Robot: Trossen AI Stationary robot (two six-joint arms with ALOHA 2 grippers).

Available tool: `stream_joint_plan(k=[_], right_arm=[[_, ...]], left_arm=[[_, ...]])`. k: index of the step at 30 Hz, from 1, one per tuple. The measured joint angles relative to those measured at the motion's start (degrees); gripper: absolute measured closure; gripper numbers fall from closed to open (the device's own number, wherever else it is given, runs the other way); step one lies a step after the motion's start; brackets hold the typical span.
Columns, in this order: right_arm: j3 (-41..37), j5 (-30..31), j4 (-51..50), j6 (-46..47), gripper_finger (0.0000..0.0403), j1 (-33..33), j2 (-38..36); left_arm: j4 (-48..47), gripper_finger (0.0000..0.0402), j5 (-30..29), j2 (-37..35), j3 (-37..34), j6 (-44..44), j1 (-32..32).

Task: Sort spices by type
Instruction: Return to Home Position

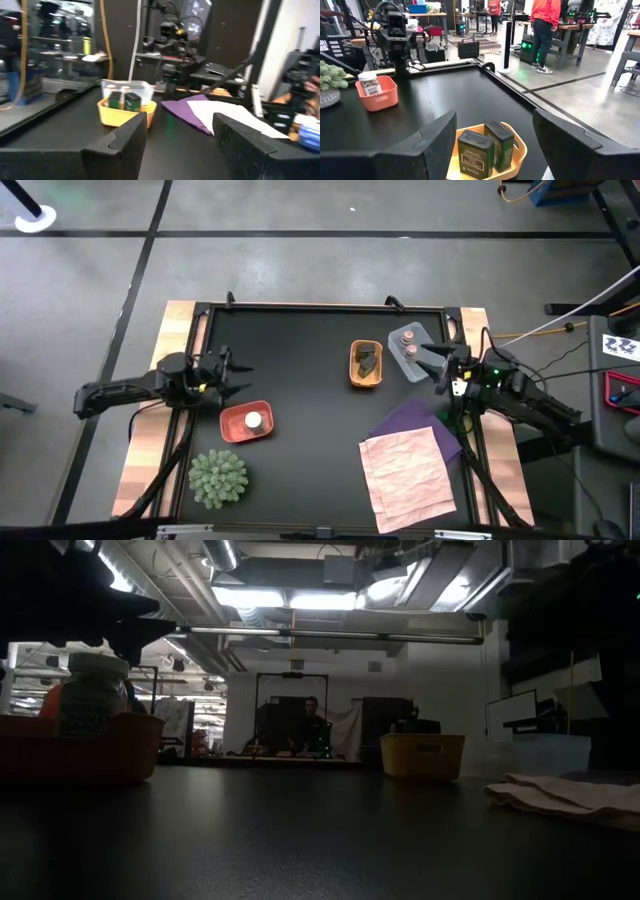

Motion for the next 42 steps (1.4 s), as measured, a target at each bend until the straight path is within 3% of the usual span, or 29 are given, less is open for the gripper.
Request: stream_joint_plan(k=[12, 16, 26, 42], right_arm=[[-15.95, -1.99, 24.05, 2.86, 0.0141, 0.0, 0.0], [-16.39, -1.23, 23.42, 2.78, 0.0141, 0.0, 0.48], [-16.48, 2.59, 22.73, -4.87, 0.0141, -0.04, 0.9], [-16.59, 2.56, 22.38, -4.59, 0.0141, -0.04, 0.87]], left_arm=[[-1.41, 0.019, -4.6, -1.61, 0.0, 0.55, 0.07], [-1.42, 0.019, -7.43, -1.61, 0.0, 1.16, 0.09], [-1.9, 0.019, -7.86, -1.61, 0.0, 6.79, 0.07], [-4.81, 0.019, -8.56, -1.34, 0.0, 11.71, 0.07]])
